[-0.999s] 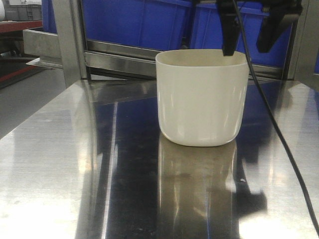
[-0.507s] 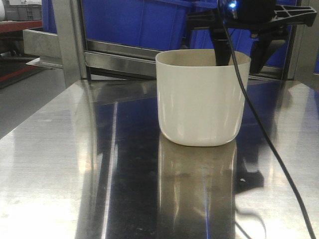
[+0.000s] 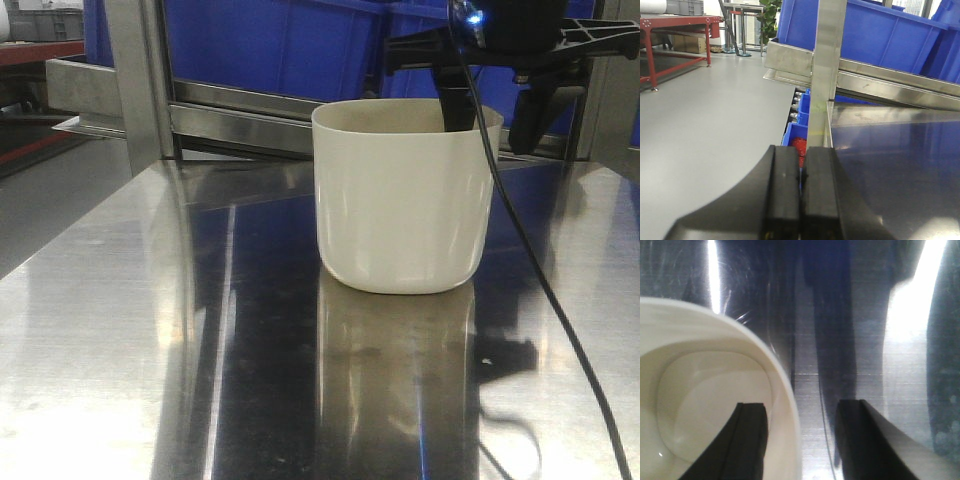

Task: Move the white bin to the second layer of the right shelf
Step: 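Lower the right gripper and close it on the white bin's rim, then lift the white bin off the table with the right gripper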

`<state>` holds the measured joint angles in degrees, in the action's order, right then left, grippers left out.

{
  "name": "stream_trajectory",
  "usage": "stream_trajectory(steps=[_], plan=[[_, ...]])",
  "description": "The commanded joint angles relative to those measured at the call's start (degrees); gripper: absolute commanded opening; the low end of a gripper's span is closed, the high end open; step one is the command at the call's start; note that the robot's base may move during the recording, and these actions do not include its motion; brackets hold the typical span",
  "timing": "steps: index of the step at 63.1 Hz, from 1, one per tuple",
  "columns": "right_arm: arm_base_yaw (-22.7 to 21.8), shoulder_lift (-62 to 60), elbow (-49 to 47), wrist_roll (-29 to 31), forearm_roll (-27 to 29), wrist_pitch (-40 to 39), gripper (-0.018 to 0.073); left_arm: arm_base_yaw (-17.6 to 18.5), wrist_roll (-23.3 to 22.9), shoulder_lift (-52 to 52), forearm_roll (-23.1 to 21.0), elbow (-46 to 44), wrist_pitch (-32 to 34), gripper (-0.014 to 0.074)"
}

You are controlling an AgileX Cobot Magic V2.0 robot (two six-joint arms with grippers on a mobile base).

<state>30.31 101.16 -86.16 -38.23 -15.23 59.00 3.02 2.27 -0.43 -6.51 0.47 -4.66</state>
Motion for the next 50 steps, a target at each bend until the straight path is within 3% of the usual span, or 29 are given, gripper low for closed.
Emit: stream_trajectory(steps=[1,9,14,24,29,39,50], plan=[[-0.3,-2.9,-1.8,0.8,-0.6,-1.6,0.0412,0.3,-0.3,-1.1,-0.1,1.6,5.0,0.0085],[-0.3,-2.9,-1.8,0.8,-0.5,-2.0,0.0411,0.3,-0.3,-1.1,-0.1,1.6,5.0,0.0085],[-0.3,-2.9,-1.8,0.8,-0.3,-2.1,0.0360,0.3,-0.3,-1.1,-0.1,1.6,5.0,0.0085],[-0.3,-3.2,-1.8,0.8,-0.2,-1.9,0.0030,0.3,-0.3,-1.1,-0.1,1.6,5.0,0.0085],[-0.3,-3.9,-1.8,0.8,-0.2,-2.2,0.0079,0.3,-0.3,-1.1,-0.1,1.6,5.0,0.0085],[-0.3,-7.0,-1.8,0.8,-0.8,-3.4,0.0052,0.3,-0.3,-1.1,-0.1,1.6,5.0,0.0085],[-2.4,-11.0,-1.7,7.1,-0.3,-2.4,0.0052,0.3,-0.3,-1.1,-0.1,1.6,5.0,0.0085]])
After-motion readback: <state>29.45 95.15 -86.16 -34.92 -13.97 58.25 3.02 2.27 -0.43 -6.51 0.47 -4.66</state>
